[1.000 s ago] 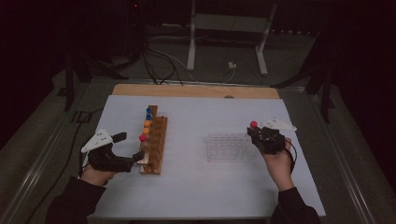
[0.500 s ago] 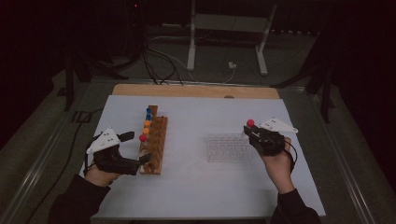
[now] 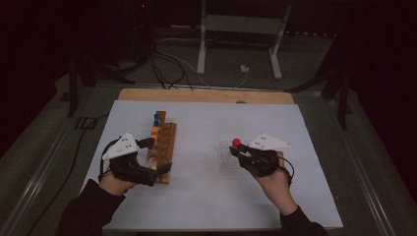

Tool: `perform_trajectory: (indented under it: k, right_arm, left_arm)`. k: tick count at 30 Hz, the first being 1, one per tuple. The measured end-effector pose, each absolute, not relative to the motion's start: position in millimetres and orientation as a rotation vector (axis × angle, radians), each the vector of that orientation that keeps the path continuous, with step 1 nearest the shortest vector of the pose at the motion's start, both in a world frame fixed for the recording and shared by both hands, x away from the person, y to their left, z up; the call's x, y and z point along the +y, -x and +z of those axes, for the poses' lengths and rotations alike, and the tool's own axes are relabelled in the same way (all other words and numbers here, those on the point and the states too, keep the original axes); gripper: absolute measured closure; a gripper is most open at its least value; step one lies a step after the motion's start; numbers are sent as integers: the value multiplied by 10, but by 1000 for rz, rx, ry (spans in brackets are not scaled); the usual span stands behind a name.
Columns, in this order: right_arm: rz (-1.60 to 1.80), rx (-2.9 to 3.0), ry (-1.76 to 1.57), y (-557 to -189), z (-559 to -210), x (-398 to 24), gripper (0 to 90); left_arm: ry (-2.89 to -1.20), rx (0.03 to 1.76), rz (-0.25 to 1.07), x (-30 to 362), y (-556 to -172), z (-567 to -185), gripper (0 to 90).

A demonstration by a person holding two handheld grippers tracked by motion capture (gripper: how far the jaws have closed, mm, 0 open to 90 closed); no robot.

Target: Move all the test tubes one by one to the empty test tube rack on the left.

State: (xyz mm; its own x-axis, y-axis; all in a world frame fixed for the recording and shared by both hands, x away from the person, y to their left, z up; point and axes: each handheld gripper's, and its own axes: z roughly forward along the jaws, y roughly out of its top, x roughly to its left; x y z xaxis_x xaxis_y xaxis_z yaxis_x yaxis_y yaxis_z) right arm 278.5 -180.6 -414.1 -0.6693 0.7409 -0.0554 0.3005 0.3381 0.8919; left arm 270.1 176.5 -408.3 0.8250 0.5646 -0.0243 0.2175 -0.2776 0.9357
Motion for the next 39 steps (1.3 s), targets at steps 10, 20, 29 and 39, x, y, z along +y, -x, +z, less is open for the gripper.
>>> perform_trajectory:
  k: [10,20,29,39]
  right_arm:
    - [1259,2277,-833,-2710,-4324,-1524,743]
    - [1256,2321,-797,-2668,-4382,-1436,743]
    - [1261,2337,-791,-2657,-4392,-1404,743]
    - [1265,2334,-788,-2649,-4390,-1404,743]
  left_arm:
    - [-1891,502,322,1402,-2707,-4044,62]
    - [-1914,449,278,1032,-2762,-4064,218]
    - [-1934,409,277,763,-2842,-4103,456]
    - [-1962,387,245,633,-2920,-4188,647]
